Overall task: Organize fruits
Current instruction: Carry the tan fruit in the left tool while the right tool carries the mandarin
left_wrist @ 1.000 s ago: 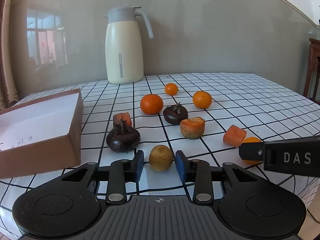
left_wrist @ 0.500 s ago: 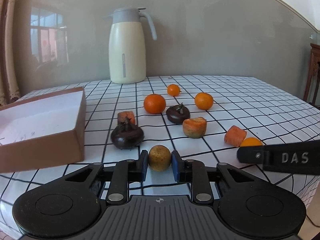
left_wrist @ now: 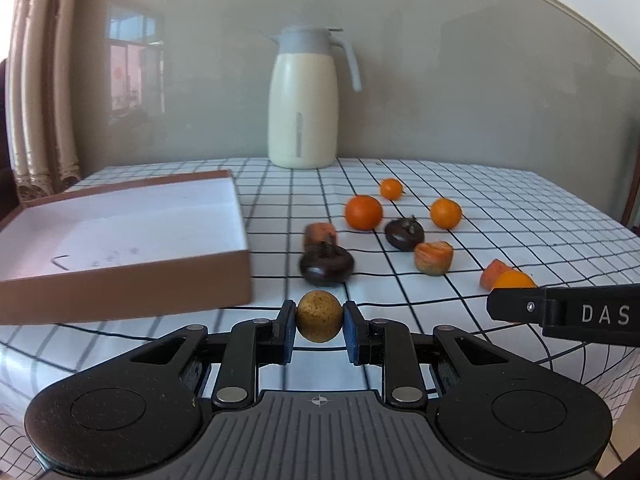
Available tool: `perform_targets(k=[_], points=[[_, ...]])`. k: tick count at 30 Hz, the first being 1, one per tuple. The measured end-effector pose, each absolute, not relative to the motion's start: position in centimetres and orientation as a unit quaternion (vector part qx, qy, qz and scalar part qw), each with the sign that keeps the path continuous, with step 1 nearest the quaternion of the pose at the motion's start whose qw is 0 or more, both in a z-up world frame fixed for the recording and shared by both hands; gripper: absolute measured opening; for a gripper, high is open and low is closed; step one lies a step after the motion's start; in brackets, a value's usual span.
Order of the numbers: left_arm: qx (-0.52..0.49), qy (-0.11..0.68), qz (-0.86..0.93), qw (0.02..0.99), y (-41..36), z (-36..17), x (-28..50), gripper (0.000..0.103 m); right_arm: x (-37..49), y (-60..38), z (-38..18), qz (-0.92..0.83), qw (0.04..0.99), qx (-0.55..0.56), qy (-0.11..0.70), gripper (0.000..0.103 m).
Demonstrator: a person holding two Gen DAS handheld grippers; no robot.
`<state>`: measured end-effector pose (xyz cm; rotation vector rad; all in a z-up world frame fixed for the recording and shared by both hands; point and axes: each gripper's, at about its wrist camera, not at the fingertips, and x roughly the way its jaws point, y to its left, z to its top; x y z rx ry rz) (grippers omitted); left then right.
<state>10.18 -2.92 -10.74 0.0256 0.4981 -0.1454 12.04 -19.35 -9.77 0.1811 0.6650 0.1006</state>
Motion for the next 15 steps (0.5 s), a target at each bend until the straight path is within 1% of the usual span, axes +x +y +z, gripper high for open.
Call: perform_targets(k=[15], points=[[-0.016,0.222,-0.001,0.975,5.4,-7.7,5.5,0.025,10.2,-11.9,-6.8,0.141,0.94,0.052,0.305,0.021]])
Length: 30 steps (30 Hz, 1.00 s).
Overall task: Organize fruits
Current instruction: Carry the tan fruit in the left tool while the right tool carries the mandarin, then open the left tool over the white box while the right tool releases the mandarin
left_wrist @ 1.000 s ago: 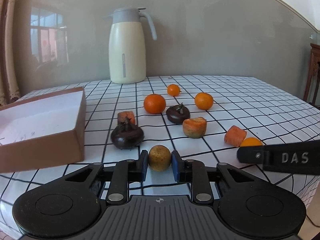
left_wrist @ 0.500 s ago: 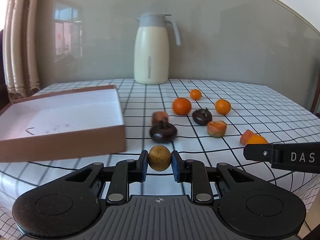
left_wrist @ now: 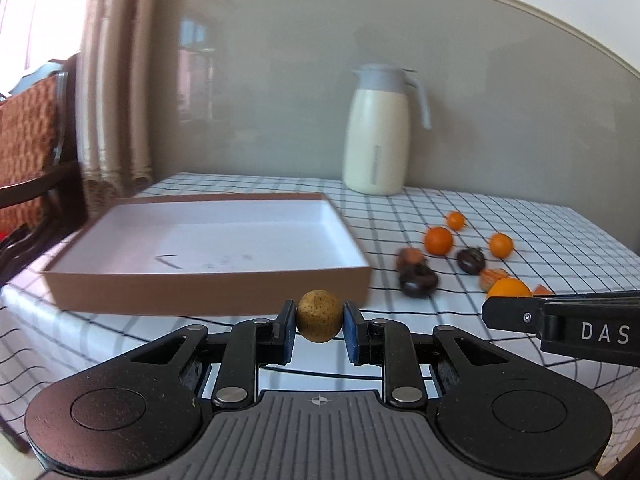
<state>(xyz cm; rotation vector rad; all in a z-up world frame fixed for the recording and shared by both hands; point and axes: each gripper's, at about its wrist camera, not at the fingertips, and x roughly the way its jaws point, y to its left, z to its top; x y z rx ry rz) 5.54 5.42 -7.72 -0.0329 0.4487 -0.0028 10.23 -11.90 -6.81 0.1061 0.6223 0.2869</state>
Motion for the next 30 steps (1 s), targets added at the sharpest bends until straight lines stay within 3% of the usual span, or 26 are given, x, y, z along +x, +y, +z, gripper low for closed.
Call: perform_targets(k=[18,30], points=[[-0.047,0.185,0.1,0.977,15.5,-5.6,4.5,0.025,12.2,-4.0,-4.4,0.214,0.936,0.03,0.279,0.021],[-0.045,0.181,0.133,0.973,21.1,-4.8,8.7,0.025,17.0,-2.1,-3.8,0.204,0.941,0.03,0.268,0.021]])
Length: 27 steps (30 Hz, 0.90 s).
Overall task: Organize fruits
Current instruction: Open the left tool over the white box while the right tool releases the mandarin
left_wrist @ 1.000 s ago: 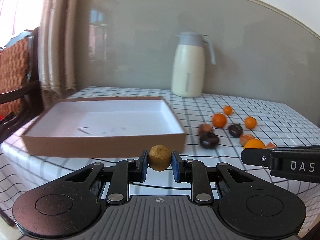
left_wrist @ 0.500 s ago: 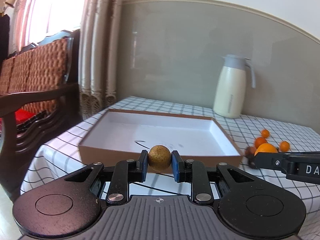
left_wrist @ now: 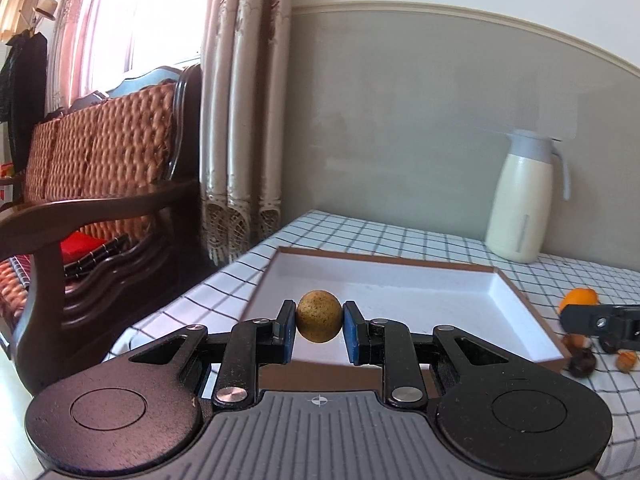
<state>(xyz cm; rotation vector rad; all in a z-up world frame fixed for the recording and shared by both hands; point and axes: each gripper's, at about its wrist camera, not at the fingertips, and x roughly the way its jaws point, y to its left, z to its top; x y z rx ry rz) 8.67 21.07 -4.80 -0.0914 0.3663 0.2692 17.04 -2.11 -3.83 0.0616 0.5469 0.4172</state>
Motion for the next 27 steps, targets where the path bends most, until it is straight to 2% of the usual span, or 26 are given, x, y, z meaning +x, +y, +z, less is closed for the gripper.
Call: perform_targets(k=[10,11,12,13,14,15,16,17,18,20,27], points=[[-0.046,0.215,0.155,0.963,23.7,-6.8,14.5,0.025,22.2,-2.1,-6.5,0.16,0.945,0.031,0.285,0.024],[-0.041,0.224,0.157,0.961,23.8,-7.2,15.1,0.025,22.5,-2.0,-6.7,0.146,0.947,0.024,0.284,0.035],[-0.039,0.23,0.166,0.958,23.8,-7.5,15.5,0.026,22.5,-2.0,-6.8,0.133,0.952,0.018,0.276,0.065],[-0.043,0.238,0.171,0.955,23.9,-7.8,15.9,0.029,22.3,-2.1,-6.7,0.123,0.958,0.018,0.26,0.076],[-0.051,0.246,0.174,0.952,24.1,-8.0,16.3,0.038,21.8,-2.3,-6.3,0.109,0.966,0.02,0.233,0.077],[-0.056,0.245,0.184,0.95,24.2,-8.0,16.4,0.073,21.4,-2.5,-5.8,0.106,0.972,0.022,0.209,0.078],[-0.053,0.237,0.2,0.949,24.0,-7.6,16.2,0.103,21.2,-2.7,-5.5,0.103,0.974,0.025,0.198,0.078],[-0.037,0.21,0.231,0.949,23.5,-7.1,15.7,0.103,21.0,-3.0,-5.0,0.099,0.976,0.031,0.189,0.08],[-0.018,0.187,0.247,0.951,23.1,-6.6,15.3,0.103,20.7,-3.4,-4.6,0.1,0.978,0.039,0.177,0.088],[0.008,0.163,0.258,0.952,22.5,-5.6,14.9,0.103,20.2,-3.7,-3.9,0.097,0.981,0.043,0.16,0.097],[0.02,0.165,0.247,0.955,21.7,-4.7,14.5,0.103,19.8,-4.7,-3.6,0.118,0.976,0.069,0.168,0.097]])
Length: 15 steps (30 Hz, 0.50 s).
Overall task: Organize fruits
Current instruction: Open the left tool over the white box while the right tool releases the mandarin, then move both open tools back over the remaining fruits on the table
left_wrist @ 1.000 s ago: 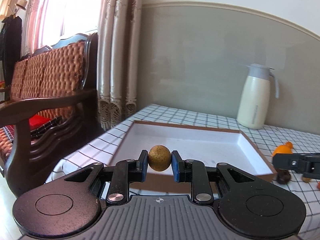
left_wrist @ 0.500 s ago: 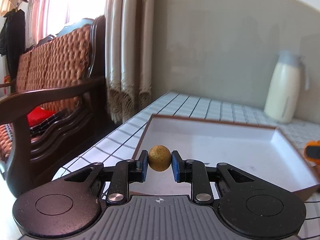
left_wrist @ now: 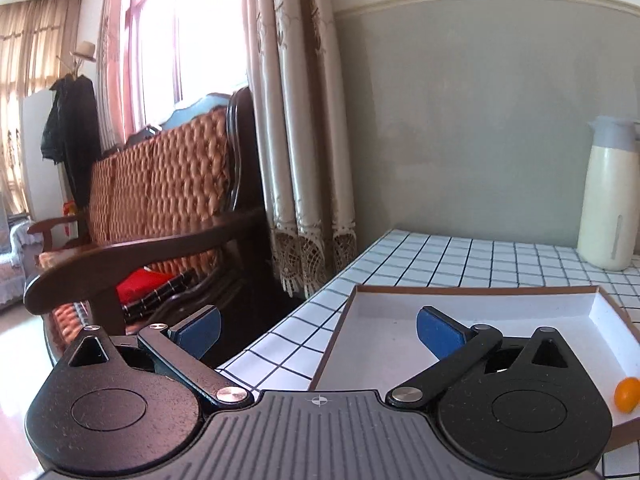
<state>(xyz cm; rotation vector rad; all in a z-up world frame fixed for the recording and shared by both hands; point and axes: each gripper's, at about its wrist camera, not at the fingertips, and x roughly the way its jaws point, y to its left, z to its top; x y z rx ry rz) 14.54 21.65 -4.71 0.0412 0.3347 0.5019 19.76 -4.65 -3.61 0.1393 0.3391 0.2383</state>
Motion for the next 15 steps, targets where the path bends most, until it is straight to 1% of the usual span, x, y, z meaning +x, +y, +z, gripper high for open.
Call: perform_targets(k=[8,15], points=[[0.047,0.163,0.221,0.96,18.7,-4.1,11.1,0.103,18.6,-4.8,-3.6,0.138,0.968,0.073,0.198,0.097],[0.012,0.182,0.183,0.966,17.1,-3.3,8.7,0.103,16.0,-6.8,-3.2,0.146,0.964,0.081,0.208,0.097]])
